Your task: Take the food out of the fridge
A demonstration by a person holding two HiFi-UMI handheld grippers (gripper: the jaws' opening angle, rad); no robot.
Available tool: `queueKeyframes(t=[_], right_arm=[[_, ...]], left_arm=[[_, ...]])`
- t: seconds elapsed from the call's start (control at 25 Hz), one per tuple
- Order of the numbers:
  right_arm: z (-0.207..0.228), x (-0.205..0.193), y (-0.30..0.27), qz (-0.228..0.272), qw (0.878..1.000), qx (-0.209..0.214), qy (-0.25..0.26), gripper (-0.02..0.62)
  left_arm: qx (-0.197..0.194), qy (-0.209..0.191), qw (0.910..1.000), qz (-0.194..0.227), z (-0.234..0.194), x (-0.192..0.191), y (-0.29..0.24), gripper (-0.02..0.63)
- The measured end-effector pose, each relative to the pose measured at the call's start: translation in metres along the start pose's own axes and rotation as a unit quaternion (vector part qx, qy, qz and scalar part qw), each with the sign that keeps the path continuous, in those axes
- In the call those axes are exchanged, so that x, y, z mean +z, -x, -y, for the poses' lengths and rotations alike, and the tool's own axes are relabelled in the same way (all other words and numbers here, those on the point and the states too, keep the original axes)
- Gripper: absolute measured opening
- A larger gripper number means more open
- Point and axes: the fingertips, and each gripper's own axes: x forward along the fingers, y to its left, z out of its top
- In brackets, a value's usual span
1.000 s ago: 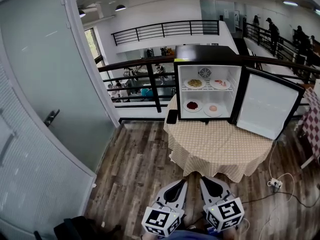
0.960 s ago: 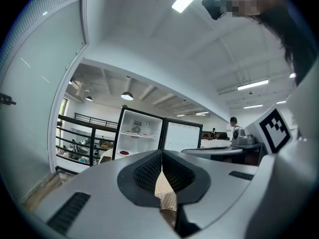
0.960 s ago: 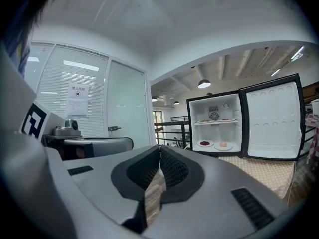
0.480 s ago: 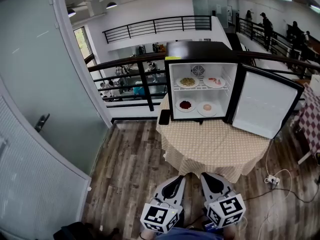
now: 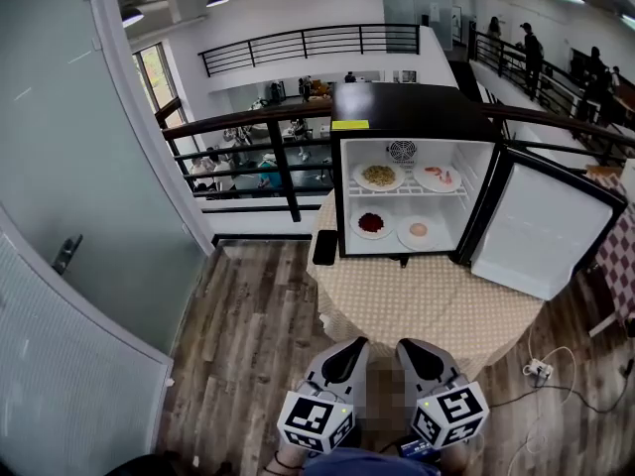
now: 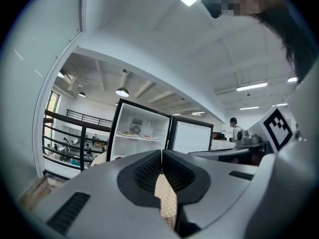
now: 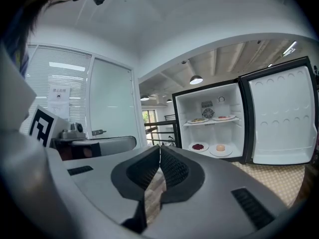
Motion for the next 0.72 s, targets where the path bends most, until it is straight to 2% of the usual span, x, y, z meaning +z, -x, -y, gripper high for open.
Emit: queueKeyframes(t=[0.72], right_arm=[[0.057,0.004,-0.14,-0.038,0.996,-0.048,-0.062,0.018]], left_arm=[[-0.055,0.029,0.9974,-0.036,-0.118,-0.005,-0.103,0.018]])
